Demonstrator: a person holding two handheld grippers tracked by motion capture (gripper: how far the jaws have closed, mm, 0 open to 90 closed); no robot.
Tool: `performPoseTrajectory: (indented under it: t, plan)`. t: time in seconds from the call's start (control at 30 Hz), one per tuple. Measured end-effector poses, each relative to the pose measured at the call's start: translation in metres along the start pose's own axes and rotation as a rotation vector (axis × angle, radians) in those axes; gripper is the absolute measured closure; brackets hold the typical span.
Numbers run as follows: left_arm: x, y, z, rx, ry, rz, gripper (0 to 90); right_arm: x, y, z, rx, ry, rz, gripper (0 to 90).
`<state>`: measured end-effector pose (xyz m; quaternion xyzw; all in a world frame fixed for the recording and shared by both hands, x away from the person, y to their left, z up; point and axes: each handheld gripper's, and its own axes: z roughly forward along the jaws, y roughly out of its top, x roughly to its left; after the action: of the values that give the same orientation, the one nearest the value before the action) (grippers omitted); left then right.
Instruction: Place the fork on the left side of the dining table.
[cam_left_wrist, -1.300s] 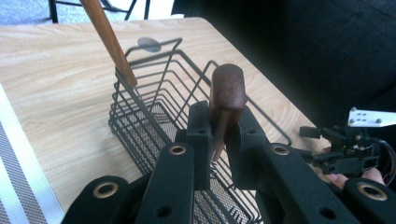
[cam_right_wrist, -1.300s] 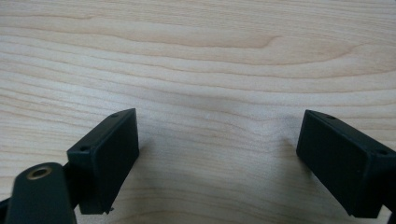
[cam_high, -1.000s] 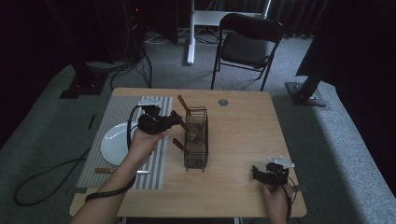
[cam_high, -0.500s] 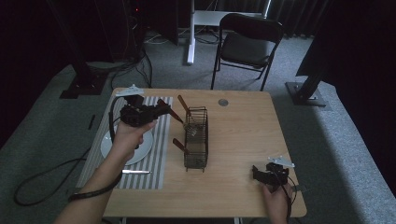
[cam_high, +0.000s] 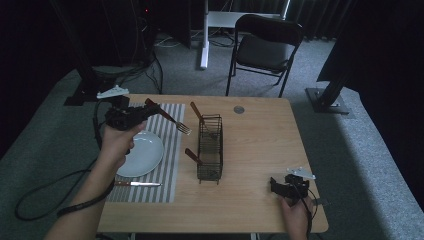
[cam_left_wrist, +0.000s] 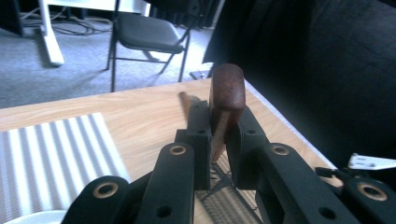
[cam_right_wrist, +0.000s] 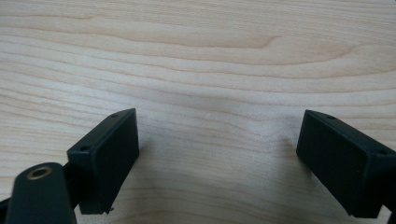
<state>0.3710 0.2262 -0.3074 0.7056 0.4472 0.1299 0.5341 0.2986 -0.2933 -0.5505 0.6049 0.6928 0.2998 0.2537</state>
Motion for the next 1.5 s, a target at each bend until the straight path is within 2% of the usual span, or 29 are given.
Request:
performPoseTrajectory:
  t: [0.17,0.23,0.4,0.7,0.8,0.87,1.13,1.27,1.3,1.5]
  plan:
    - [0.022,-0.006,-0.002,-0.026,0.048,-0.058,80.4,0.000,0.000,0.000,0.000,0.000,0.000,12.6]
    - [0.030,-0.009,-0.002,-0.030,0.085,-0.062,80.5,0.000,0.000,0.000,0.000,0.000,0.000,12.6]
    - [0.051,-0.017,0.002,-0.018,0.136,-0.084,80.5,0.000,0.000,0.000,0.001,0.000,-0.001,12.6]
    - [0.096,-0.037,0.012,-0.047,0.167,-0.233,80.5,0.000,0.000,0.000,0.002,-0.001,-0.001,12.6]
    - [0.109,-0.043,0.017,-0.043,0.185,-0.267,80.5,0.000,0.000,0.000,0.002,-0.001,-0.001,12.6]
    - [0.114,-0.046,0.021,-0.040,0.211,-0.276,80.5,0.000,0.000,0.000,0.001,-0.001,-0.001,12.6]
    - [0.139,-0.059,0.039,-0.048,0.235,-0.344,80.5,0.000,0.000,0.000,0.001,-0.001,-0.001,12.6]
    - [0.145,-0.064,0.044,-0.059,0.230,-0.358,80.5,0.000,0.000,0.000,0.001,-0.001,-0.002,12.6]
    - [0.148,-0.066,0.046,-0.081,0.221,-0.378,80.5,0.000,0.000,0.000,0.001,-0.001,-0.001,12.6]
    - [0.156,-0.070,0.053,-0.070,0.250,-0.388,80.5,0.000,0.000,0.000,0.001,-0.001,-0.002,12.6]
